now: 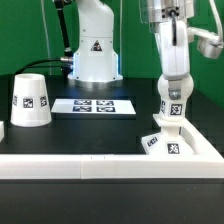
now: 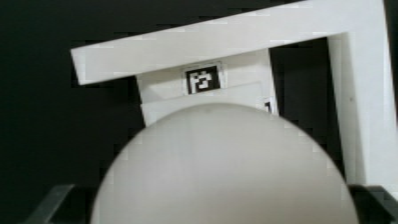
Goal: Assemble lamp
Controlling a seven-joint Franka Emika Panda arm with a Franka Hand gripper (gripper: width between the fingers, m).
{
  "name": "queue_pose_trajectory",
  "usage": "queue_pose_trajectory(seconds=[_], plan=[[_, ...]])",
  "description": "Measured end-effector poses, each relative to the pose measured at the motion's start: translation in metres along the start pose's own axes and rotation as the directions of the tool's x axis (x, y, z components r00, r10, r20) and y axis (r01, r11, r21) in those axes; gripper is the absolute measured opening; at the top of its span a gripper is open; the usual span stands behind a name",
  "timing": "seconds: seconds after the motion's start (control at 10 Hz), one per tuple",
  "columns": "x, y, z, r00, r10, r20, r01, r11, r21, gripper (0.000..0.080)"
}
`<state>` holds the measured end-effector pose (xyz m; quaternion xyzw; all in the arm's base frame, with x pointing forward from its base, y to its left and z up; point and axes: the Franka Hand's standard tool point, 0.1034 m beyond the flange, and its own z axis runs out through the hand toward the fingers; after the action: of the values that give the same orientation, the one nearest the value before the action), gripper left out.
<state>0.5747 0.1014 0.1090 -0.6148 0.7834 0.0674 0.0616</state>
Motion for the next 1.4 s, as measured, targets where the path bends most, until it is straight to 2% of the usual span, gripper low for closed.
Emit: queue_pose_trajectory(seconds=[0.3, 0.4, 0.5, 0.6, 0.8, 1.2, 1.4], plan=[[-0.002, 0.0, 0.0, 1.0, 0.001, 0.001, -0.001, 1.0, 0.004, 0.0579], [-0.002, 0.001, 0.0, 0.997, -0.076, -0.002, 0.076, 0.997, -0.001, 0.068], [-0.004, 0.001, -0.002, 0.986, -0.165, 0.001, 0.165, 0.986, -0.013, 0.0694], [-0.006, 0.002, -0.003, 0.961, -0.276, -0.001, 0.276, 0.961, -0.015, 0.0694], [-0.012, 0.006, -0.004, 0.873, -0.488, -0.002, 0.488, 0.873, -0.02, 0.0699], [-0.011, 0.006, -0.003, 0.688, -0.725, 0.005, 0.725, 0.688, -0.021, 0.0699], [-0.006, 0.005, -0.003, 0.452, -0.892, -0.005, 0.891, 0.452, -0.037, 0.0699]])
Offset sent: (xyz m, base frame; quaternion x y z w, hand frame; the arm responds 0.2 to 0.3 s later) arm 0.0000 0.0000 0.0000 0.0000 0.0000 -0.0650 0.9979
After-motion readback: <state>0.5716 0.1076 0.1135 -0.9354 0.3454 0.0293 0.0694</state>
